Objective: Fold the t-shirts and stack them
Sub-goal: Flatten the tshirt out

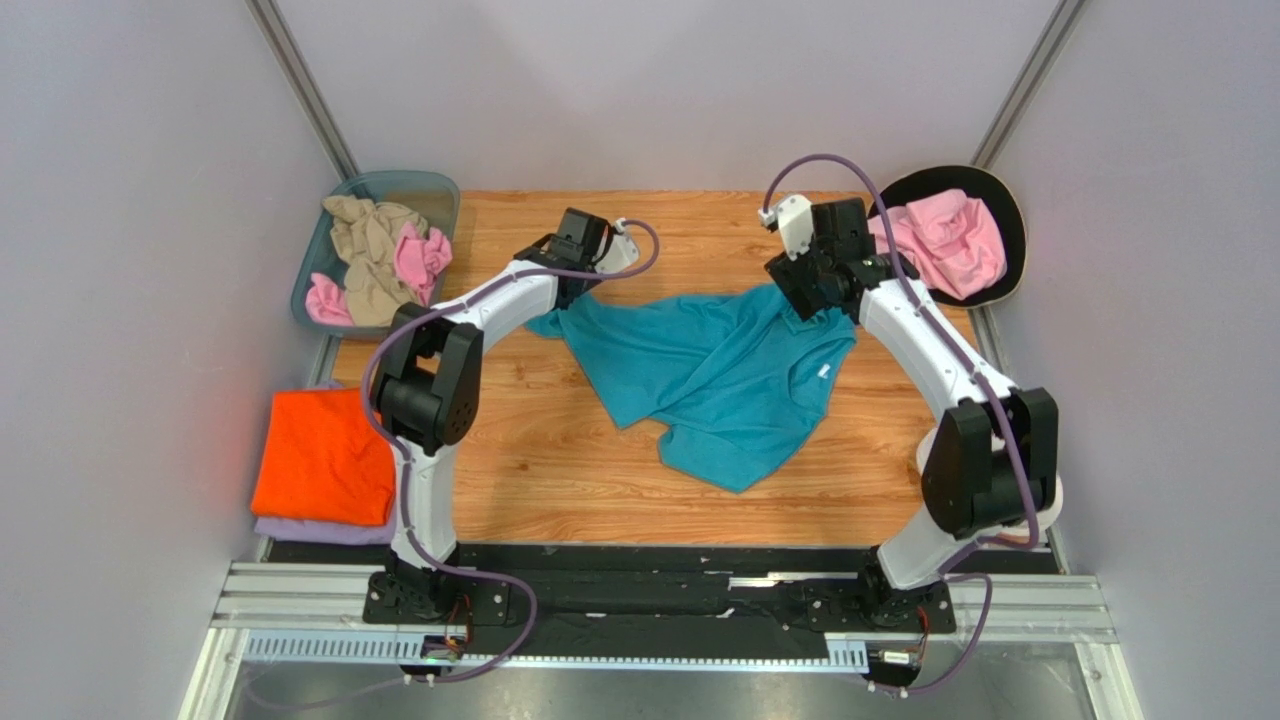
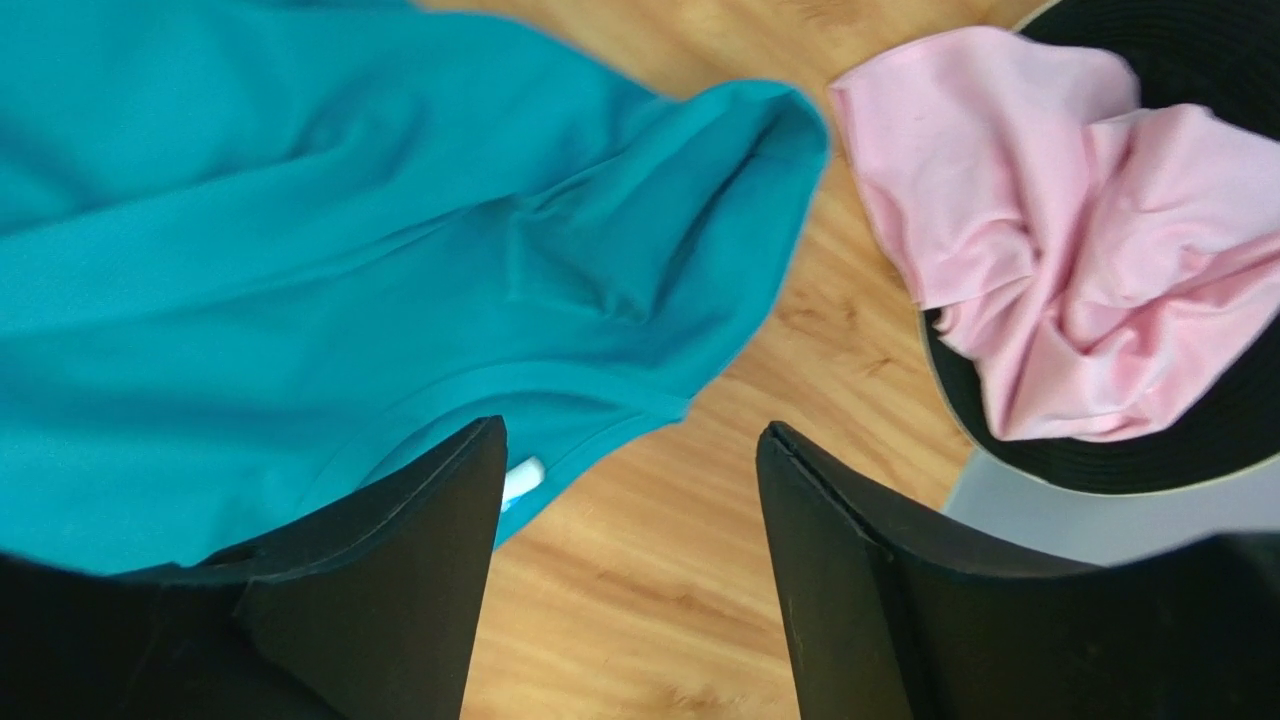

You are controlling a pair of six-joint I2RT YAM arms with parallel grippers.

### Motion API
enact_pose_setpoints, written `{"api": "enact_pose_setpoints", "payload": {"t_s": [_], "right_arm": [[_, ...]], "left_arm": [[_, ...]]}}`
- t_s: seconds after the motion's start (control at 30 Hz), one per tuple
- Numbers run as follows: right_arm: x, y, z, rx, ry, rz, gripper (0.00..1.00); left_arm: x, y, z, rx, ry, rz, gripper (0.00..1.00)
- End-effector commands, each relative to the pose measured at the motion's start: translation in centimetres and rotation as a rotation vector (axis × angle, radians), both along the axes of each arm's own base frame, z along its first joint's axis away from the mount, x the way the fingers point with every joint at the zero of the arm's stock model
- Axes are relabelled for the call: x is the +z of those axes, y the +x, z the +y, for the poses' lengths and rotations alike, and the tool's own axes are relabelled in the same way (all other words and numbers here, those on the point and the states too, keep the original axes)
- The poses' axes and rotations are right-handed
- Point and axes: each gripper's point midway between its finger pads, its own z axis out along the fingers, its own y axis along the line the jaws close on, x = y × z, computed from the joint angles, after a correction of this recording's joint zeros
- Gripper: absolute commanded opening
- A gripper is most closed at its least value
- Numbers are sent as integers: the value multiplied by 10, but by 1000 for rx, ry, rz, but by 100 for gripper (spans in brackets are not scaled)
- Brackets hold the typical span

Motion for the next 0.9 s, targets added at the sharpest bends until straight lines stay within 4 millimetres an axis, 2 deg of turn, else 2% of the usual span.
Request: {"api": "enact_pose_setpoints", "payload": {"t_s": [0.0, 0.03, 0.07, 0.1, 0.17, 0.2, 0.27, 0.3, 0.33, 0.47, 0.5, 0.7, 0.77, 0.8, 0.83, 0.87], "right_arm": [[-9, -53, 31, 98, 89, 88, 68], [-15, -68, 46, 154, 110, 127, 68], [-14, -76, 51, 174, 120, 130, 68], [-20, -86, 58, 198, 130, 155, 68], [-34, -108, 73, 256, 133, 206, 69], [-37, -114, 77, 275, 132, 220, 70], [-48, -126, 85, 293, 125, 244, 70], [-48, -124, 86, 289, 128, 230, 70], [-49, -124, 85, 283, 125, 226, 69], [-46, -110, 72, 218, 81, 165, 69], [-43, -103, 65, 184, 59, 139, 69], [-31, -62, 31, 46, 49, 80, 68], [-38, -51, 26, 24, 45, 98, 68], [-31, -40, 22, 13, 50, 77, 67], [-39, -34, 21, 7, 44, 94, 66], [-37, -27, 21, 5, 46, 84, 66]], "left_arm": [[21, 24, 3, 95, -10, -101, 2], [19, 26, 5, 109, 3, -99, 2], [17, 26, 5, 111, 7, -93, 2], [14, 27, 6, 115, 11, -89, 7], [12, 25, 10, 133, 25, -90, 25], [15, 25, 11, 139, 26, -101, 44], [16, 23, 15, 150, 34, -121, 65], [24, 21, 16, 151, 24, -135, 86], [22, 17, 17, 151, 20, -129, 95], [34, 0, 11, 118, -50, -102, 97], [41, -8, 3, 74, -104, -86, 97], [47, -64, -25, -69, -267, 45, 97], [52, -77, -32, -104, -293, 51, 97], [45, -86, -35, -122, -300, 78, 97], [43, -92, -40, -146, -302, 90, 97], [45, -96, -44, -165, -303, 89, 97]]}}
